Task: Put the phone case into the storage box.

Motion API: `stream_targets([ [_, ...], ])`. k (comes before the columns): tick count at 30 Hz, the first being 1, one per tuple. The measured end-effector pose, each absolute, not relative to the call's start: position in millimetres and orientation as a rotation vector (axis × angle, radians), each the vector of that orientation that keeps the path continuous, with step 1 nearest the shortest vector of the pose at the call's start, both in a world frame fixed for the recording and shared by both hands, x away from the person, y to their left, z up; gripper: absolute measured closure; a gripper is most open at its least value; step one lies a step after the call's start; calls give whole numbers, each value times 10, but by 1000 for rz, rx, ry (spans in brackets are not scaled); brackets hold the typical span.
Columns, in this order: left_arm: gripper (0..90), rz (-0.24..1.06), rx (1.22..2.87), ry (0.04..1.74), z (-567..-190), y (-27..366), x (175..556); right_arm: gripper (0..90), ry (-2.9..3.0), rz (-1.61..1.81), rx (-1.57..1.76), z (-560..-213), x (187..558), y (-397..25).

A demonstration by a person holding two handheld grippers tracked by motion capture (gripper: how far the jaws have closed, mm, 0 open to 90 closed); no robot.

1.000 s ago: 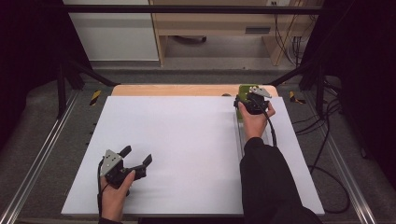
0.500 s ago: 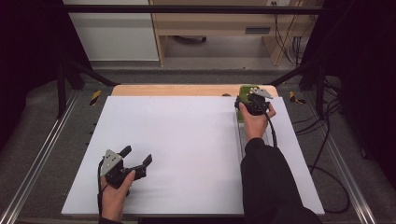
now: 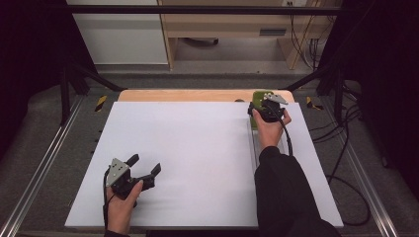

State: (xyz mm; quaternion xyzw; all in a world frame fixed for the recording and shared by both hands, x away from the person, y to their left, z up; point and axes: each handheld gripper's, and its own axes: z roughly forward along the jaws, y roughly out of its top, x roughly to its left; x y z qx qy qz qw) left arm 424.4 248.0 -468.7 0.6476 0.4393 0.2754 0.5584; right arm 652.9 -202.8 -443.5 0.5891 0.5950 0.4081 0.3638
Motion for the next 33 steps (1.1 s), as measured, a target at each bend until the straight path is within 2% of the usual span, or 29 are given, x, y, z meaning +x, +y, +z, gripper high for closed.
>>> stream_targets([
  [33, 63, 648, 1531, 1033, -4686, 2480, 4246, 149, 1546, 1055, 1520, -4439, 6534, -2032],
])
